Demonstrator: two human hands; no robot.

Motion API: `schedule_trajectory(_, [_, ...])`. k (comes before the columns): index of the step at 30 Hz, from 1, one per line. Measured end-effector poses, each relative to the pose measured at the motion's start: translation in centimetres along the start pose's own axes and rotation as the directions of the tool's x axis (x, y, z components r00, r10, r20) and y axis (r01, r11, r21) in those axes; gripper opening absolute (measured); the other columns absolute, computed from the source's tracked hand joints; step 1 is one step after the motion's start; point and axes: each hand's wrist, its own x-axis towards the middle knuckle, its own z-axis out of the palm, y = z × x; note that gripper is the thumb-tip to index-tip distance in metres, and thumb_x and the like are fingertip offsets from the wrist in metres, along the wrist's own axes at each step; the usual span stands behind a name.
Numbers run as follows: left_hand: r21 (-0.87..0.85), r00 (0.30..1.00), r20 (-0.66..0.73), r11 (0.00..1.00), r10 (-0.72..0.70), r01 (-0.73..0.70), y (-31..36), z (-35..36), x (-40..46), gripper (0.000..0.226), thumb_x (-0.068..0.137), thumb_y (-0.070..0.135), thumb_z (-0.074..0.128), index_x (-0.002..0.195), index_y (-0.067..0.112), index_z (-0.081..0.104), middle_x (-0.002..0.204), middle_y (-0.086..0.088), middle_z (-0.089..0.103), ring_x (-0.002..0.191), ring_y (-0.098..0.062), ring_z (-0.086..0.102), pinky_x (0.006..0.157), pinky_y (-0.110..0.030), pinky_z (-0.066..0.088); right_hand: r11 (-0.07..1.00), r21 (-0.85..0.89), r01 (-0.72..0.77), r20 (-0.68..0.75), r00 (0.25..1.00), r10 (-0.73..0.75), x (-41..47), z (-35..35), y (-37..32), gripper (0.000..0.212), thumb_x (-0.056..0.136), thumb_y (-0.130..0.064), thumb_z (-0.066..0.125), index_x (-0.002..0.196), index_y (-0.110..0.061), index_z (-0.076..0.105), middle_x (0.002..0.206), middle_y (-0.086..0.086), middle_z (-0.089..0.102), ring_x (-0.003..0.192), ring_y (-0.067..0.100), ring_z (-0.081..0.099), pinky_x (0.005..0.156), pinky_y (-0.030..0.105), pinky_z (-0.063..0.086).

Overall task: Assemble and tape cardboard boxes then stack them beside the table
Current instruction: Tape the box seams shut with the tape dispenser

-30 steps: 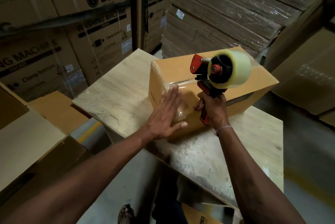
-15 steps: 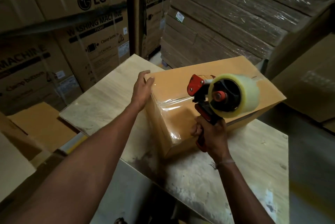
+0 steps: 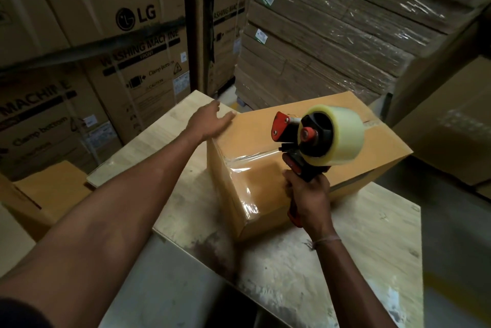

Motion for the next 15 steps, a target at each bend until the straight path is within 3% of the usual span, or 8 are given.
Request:
schedule_trajectory(2, [0.173, 0.992, 0.038, 0.977, 0.121, -0.125, 2.8, 0.9, 1.6, 0.071, 0.099, 0.059, 0.056, 0.152, 0.013, 0.046, 0.153, -0.013, 0.053, 0.138, -0.033, 0.051, 0.109, -0.046, 0.045, 0.994, -0.037, 0.102, -0.055, 0.993, -0.104, 0.6, -0.5, 0.6, 0.028, 0.087, 0.003, 0.076, 0.112, -0.01, 0.074, 0.087, 0.006, 0.076, 0.074, 0.012, 0.068, 0.067, 0.031, 0.052])
schedule_trajectory(3, [0.216, 0.982, 0.084, 0.959, 0.169, -0.184, 4.3, 1.5, 2.4, 0.068, 0.099, 0.056, 0.058, 0.151, 0.013, 0.047, 0.152, -0.013, 0.052, 0.138, -0.033, 0.051, 0.109, -0.046, 0.045, 0.993, -0.039, 0.112, -0.103, 0.988, -0.115, 1.0, -0.9, 1.5, 0.045, 0.083, -0.002, 0.082, 0.125, -0.007, 0.065, 0.107, 0.014, 0.076, 0.092, 0.016, 0.074, 0.076, 0.035, 0.058])
schedule_trajectory(5, [0.265, 0.957, 0.177, 0.925, 0.231, -0.272, 6.9, 3.1, 3.9, 0.066, 0.099, 0.056, 0.057, 0.149, 0.015, 0.048, 0.15, -0.014, 0.053, 0.136, -0.032, 0.052, 0.108, -0.045, 0.046, 0.998, -0.032, 0.047, -0.225, 0.973, -0.053, 1.9, -1.7, 3.5, 0.087, 0.072, -0.021, 0.093, 0.145, -0.014, 0.047, 0.145, 0.018, 0.057, 0.124, 0.028, 0.066, 0.1, 0.048, 0.057])
schedule_trajectory(7, [0.279, 0.939, 0.257, 0.913, 0.228, -0.298, 8.7, 4.9, 5.1, 0.065, 0.101, 0.055, 0.055, 0.15, 0.014, 0.046, 0.151, -0.014, 0.052, 0.136, -0.032, 0.052, 0.11, -0.044, 0.045, 0.998, -0.061, -0.031, -0.304, 0.953, 0.011, 2.5, -2.4, 4.8, 0.103, 0.066, -0.042, 0.096, 0.151, -0.025, 0.041, 0.16, 0.012, 0.043, 0.143, 0.032, 0.05, 0.114, 0.057, 0.045])
schedule_trajectory(9, [0.268, 0.931, 0.319, 0.926, 0.175, -0.266, 9.5, 6.3, 5.9, 0.061, 0.103, 0.056, 0.05, 0.15, 0.017, 0.045, 0.152, -0.015, 0.052, 0.135, -0.034, 0.053, 0.111, -0.045, 0.045, 0.995, -0.094, -0.032, -0.3, 0.954, 0.003, 3.2, -3.1, 6.0, 0.1, 0.068, -0.057, 0.093, 0.15, -0.026, 0.045, 0.157, 0.007, 0.051, 0.152, 0.034, 0.037, 0.121, 0.063, 0.032])
schedule_trajectory(13, [0.287, 0.953, 0.287, 0.941, 0.092, -0.178, 9.0, 7.2, 6.1, 0.056, 0.103, 0.056, 0.045, 0.146, 0.02, 0.05, 0.146, -0.013, 0.058, 0.13, -0.034, 0.057, 0.106, -0.048, 0.048, 0.987, -0.162, 0.015, -0.202, 0.978, -0.048, 4.5, -4.5, 8.3, 0.081, 0.074, -0.067, 0.085, 0.14, -0.029, 0.059, 0.143, -0.002, 0.064, 0.145, 0.048, 0.037, 0.114, 0.076, 0.032])
schedule_trajectory(15, [0.275, 0.956, 0.282, 0.948, 0.077, -0.157, 8.9, 6.4, 4.9, 0.056, 0.103, 0.055, 0.047, 0.147, 0.019, 0.05, 0.147, -0.013, 0.058, 0.13, -0.034, 0.056, 0.106, -0.045, 0.047, 0.977, -0.207, 0.046, -0.169, 0.982, -0.082, 4.2, -4.4, 8.4, 0.064, 0.077, -0.07, 0.081, 0.13, -0.037, 0.067, 0.138, -0.004, 0.067, 0.143, 0.047, 0.044, 0.113, 0.083, 0.022])
